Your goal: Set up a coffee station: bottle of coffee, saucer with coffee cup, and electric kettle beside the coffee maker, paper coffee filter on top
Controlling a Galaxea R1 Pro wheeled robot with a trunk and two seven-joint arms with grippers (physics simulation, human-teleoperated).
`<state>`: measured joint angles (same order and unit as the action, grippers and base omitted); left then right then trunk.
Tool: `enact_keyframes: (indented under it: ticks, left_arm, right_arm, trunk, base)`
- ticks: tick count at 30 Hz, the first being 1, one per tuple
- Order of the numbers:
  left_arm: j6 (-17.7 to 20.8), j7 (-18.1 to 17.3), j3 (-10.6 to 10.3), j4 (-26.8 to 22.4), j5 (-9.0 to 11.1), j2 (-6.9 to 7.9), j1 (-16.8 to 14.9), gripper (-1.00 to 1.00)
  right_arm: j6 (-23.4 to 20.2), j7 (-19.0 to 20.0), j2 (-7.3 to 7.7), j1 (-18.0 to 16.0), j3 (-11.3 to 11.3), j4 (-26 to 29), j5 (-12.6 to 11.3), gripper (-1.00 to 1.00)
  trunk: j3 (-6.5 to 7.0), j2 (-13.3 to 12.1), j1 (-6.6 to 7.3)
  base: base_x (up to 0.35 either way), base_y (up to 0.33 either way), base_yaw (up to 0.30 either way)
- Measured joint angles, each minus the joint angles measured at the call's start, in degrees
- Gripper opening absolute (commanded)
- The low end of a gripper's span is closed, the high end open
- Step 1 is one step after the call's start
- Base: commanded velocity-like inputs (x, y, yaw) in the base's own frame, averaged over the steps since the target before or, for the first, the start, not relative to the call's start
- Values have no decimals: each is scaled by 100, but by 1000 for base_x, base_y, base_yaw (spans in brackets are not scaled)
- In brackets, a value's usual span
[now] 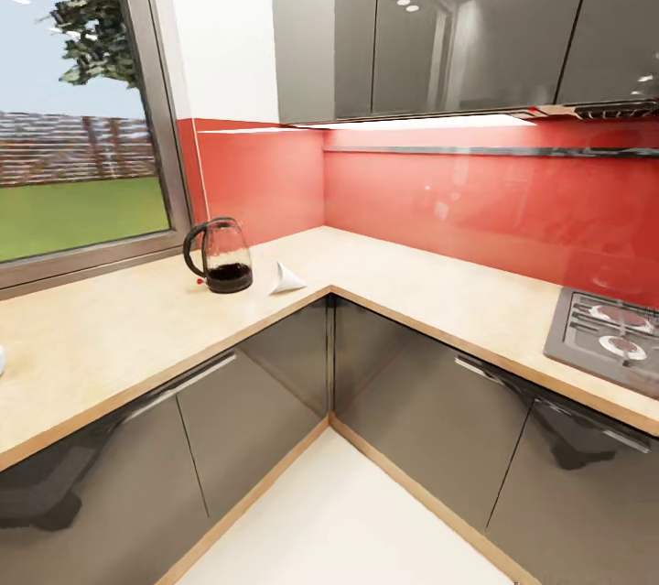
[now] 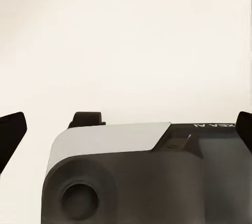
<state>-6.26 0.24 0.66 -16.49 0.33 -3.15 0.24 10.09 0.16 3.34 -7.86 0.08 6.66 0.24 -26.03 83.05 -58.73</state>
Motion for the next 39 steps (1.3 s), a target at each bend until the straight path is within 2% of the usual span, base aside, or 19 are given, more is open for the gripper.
enact_keyframes:
  ticks: [13, 14, 15, 16, 18, 19, 24, 25, 26, 28, 33, 36, 39]
  left_arm:
    - [-125, -27, -17, -31, 14, 9, 0, 100]
    - [-352, -54, -46, -572, 12, 56, -4, 100]
    - [-354, -61, -52, -883, 10, 59, -2, 100]
    - [-247, -68, -55, -1334, 6, 56, -3, 100]
    - [-14, -72, -56, -1935, 1, 55, 0, 100]
    - [343, -75, -57, -2502, -3, 57, -1, 100]
    - [1197, -169, -62, -3901, -7, 61, 0, 100]
    - [1528, -306, -65, -4419, -6, 61, -1, 100]
    - [1539, -310, -64, -4461, -7, 62, 1, 100]
    - [2046, -628, -64, -5228, -3, 62, 1, 100]
    - [2881, -1257, -64, -6437, 2, 58, 2, 100]
    - [3219, -1541, -64, -6884, 7, 57, -13, 100]
    - [3400, -1703, -64, -7115, 12, 57, -150, 100]
  right_arm:
    - [1, 0, 0, -2, -7, 9, 0, 100]
    - [4, 0, 0, -2, -18, 22, -10, 100]
    - [2, 0, 0, -2, -17, 23, -15, 100]
    - [5, -3, 0, -2, -21, 25, -25, 100]
    - [6, -5, 0, -2, -25, 28, -35, 100]
    - [7, -6, 0, -2, -31, 33, -42, 100]
    - [26, -7, 0, -2, -32, 39, -51, 100]
    - [57, -7, 0, -2, -32, 39, -52, 100]
    - [103, -6, 0, -2, -29, 40, -53, 100]
    - [301, -7, -5, -2, -13, 41, -36, 100]
    - [566, -5, -8, -2, -7, 41, -20, 100]
    - [638, -5, -8, -2, -9, 41, -18, 100]
    - [674, -2, -8, -1, -8, 42, -17, 100]
  trunk:
    - [0, 0, 0]
    - [0, 0, 0]
    - [0, 0, 0]
    - [1, 0, 0]
    - [0, 0, 0]
    - [1, 0, 0]
    - [0, 0, 0]
    - [1, 0, 0]
    - [0, 0, 0]
    - [0, 0, 0]
    - [0, 0, 0]
    - [0, 0, 0]
    - [2, -1, 0]
  base:
    - [0, 0, -72]
    - [0, 0, 0]
    - [0, 0, 0]
    - [0, 0, 0]
    - [0, 0, 0]
    - [0, 0, 0]
    - [0, 0, 0]
    - [0, 0, 0]
    - [0, 0, 0]
    - [0, 0, 0]
    - [0, 0, 0]
    - [0, 0, 0]
    - [0, 0, 0]
